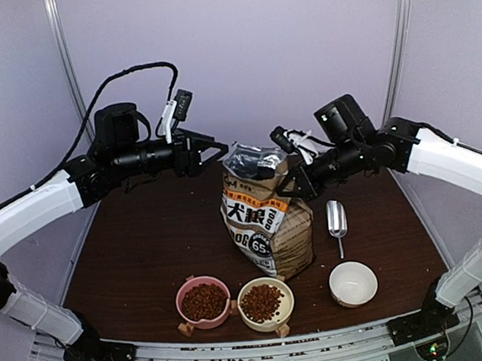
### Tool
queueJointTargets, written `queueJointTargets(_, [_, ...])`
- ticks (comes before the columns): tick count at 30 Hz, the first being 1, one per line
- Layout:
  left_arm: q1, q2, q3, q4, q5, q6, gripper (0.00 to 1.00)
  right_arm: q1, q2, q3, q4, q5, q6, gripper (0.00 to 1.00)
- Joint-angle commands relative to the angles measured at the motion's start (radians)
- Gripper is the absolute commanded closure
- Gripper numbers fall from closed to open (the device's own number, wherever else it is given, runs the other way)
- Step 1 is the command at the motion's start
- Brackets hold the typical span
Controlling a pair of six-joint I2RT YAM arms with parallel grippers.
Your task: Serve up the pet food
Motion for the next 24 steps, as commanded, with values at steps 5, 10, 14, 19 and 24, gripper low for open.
queueJointTargets(5, [0.016,-0.042,0.051,-0.279,-0.304,-0.058,0.16,0.101,0.083,0.194,0.270,-0.120,-0.075,1.00])
queueJointTargets(10, [0.017,0.017,0.109,-0.359,-0.295,-0.086,0.18,0.103,0.048,0.149,0.269,-0.078,-0.075,1.00])
queueJointTargets(14, [0.016,0.048,0.130,-0.378,-0.316,-0.107,0.41,0.104,0.021,0.115,0.255,-0.038,-0.082,1.00])
queueJointTargets(19, [0.017,0.086,0.176,-0.394,-0.294,-0.136,0.92,0.109,0.000,0.085,0.232,0.058,-0.088,1.00])
queueJointTargets(24, [0.014,0.055,0.169,-0.395,-0.335,-0.181,1.00,0.108,-0.031,0.058,0.222,0.248,-0.066,1.00])
